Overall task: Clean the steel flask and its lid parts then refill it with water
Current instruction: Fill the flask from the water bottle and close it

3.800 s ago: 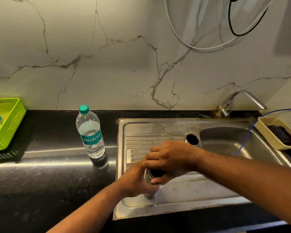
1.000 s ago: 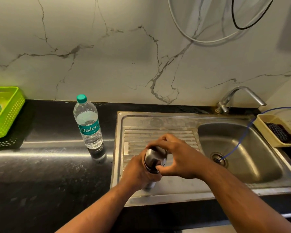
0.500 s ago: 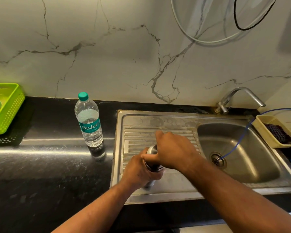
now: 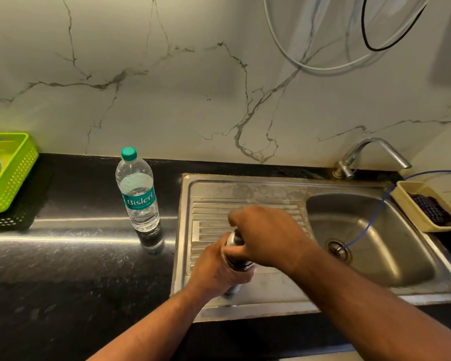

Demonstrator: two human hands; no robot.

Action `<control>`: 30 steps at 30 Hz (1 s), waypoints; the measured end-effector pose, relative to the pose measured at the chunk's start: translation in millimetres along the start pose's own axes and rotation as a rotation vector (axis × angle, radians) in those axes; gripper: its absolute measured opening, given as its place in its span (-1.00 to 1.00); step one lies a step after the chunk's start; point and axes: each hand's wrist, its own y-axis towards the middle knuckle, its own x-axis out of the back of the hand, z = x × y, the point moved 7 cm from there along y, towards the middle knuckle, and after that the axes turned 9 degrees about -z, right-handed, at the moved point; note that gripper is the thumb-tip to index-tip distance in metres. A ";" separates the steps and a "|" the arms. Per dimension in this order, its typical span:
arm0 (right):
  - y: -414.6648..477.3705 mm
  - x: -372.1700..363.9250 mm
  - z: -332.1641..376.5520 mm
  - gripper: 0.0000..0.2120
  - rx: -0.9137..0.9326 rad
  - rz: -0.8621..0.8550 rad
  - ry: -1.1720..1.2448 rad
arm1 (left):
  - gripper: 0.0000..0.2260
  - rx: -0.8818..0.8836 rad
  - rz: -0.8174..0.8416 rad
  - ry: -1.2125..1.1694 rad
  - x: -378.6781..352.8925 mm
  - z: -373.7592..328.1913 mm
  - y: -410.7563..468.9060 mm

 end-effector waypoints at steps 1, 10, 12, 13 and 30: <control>4.2 -3.6 -0.9 -0.51 -0.033 0.003 -0.050 | -0.60 0.001 0.005 0.005 -0.8 -0.1 0.3; -12.7 -11.8 -7.3 -0.26 0.218 0.250 0.083 | -0.54 0.008 0.023 0.018 -2.7 1.4 0.5; -14.5 -12.1 -0.6 -0.37 0.268 0.201 0.097 | -0.56 0.026 0.026 0.035 -1.2 1.4 -0.8; -15.3 -12.1 1.2 -0.41 0.251 0.164 0.088 | -0.56 0.031 0.029 0.041 -1.3 2.1 -1.6; -26.4 -5.2 18.6 -0.40 0.225 0.157 0.007 | -0.51 0.062 0.027 0.036 -3.4 6.9 -0.4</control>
